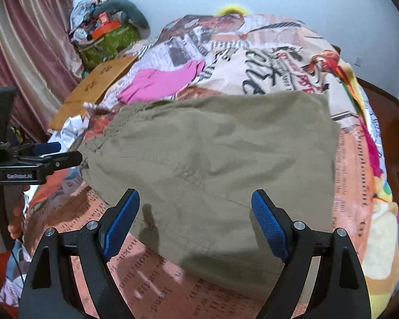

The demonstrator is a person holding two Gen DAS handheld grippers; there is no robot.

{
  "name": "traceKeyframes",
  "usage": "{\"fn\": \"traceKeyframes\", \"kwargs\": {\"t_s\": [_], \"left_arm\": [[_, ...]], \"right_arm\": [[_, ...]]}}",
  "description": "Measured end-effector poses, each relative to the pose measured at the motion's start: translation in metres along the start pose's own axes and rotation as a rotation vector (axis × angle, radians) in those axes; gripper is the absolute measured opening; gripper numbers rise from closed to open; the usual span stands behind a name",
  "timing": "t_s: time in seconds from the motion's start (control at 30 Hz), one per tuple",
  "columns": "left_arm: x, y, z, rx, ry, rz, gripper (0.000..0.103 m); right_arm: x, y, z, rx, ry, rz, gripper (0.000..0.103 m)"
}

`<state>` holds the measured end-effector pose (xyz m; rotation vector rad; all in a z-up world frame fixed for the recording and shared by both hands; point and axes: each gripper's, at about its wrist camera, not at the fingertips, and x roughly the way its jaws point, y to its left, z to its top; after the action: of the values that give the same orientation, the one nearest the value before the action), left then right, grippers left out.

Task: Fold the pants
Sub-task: 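Grasp the corner of the elastic waistband with the left gripper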

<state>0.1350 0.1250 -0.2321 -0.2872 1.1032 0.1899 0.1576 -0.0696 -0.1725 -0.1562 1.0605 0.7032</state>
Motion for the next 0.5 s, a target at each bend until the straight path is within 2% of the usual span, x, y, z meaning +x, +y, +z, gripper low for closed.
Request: {"fn": "traceKeyframes", "kwargs": {"t_s": [0.1,0.17,0.37,0.5], "left_arm": [[0.001,0.0,-0.008,-0.037,0.029,-0.068,0.102],[0.002,-0.003,-0.013,-0.047,0.044,-0.116,0.102],[0.012,-0.02,-0.018,-0.035,0.099,-0.2,0.102],[0.024,-0.021,-0.02,-0.112,0.146,-0.308,0.102]], "right_arm": [[0.015,-0.003,-0.005,0.006,0.05,-0.023,0.084],[0.022,-0.007,-0.009,0.032,0.077,-0.001,0.084],[0.017,-0.007,-0.013,0.03,0.077,0.008,0.084],[0.016,-0.008,-0.016,0.034,0.07,0.016,0.084]]}}
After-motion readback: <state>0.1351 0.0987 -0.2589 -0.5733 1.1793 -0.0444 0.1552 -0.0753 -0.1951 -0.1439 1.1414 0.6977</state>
